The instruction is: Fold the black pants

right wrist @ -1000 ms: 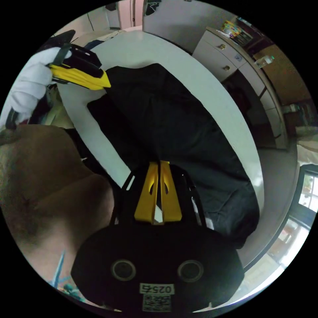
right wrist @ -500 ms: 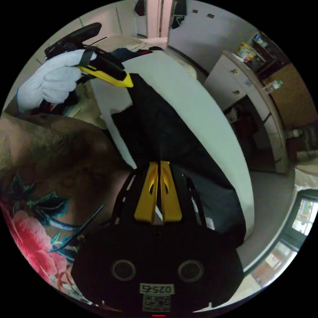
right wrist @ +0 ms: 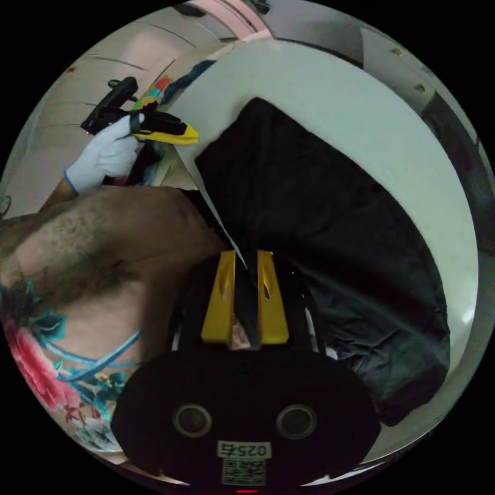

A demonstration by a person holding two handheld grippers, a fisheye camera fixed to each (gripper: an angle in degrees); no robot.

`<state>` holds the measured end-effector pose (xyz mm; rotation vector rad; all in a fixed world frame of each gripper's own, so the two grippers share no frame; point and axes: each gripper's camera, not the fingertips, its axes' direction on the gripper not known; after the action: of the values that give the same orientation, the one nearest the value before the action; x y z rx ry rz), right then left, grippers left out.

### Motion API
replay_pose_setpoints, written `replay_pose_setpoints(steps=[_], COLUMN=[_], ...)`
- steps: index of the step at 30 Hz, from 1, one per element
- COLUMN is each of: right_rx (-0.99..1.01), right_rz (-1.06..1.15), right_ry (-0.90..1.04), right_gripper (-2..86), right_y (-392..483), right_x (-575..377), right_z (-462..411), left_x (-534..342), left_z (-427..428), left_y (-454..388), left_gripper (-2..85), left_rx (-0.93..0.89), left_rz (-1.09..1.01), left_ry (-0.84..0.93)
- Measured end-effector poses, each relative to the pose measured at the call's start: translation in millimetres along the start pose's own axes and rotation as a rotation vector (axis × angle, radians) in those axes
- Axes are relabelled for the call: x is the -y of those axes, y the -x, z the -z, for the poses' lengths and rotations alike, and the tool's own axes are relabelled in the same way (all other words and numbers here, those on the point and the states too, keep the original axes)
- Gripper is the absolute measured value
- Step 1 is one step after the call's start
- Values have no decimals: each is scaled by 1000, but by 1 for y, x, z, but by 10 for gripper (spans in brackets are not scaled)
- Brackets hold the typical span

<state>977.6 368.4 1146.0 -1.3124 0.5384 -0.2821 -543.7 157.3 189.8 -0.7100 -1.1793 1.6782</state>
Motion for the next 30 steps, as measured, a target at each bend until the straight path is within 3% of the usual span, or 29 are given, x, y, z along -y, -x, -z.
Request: replay_pose_setpoints(steps=[6, 10, 13, 17, 23, 27, 30], right_rx=[22, 128, 224, 173, 148, 115, 34], right_rz=[-210, -358, -452, -533, -650, -756, -883], right_ry=[-224, -303, -393, -466, -475, -498, -459], right_gripper=[81, 73, 68, 66, 63, 63, 62], right_y=[-28, -46, -48, -38, -49, -50, -48], right_x=[-13, -19, -29, -26, -18, -56, -101], right_z=[65, 74, 79, 101, 122, 138, 143], left_x=[60, 85, 100, 129, 199, 173, 141], left_z=[-44, -74, -74, -36, -56, -25, -44], left_y=[-32, -57, -65, -59, 6, 33, 25], left_gripper=[55, -2, -9, -11, 0, 10, 5], left_rx=[39, 264, 335, 253, 196, 44, -96], left_rz=[-118, -211, -300, -277, -191, -177, -321], left_ry=[29, 61, -36, -235, -128, -307, -236])
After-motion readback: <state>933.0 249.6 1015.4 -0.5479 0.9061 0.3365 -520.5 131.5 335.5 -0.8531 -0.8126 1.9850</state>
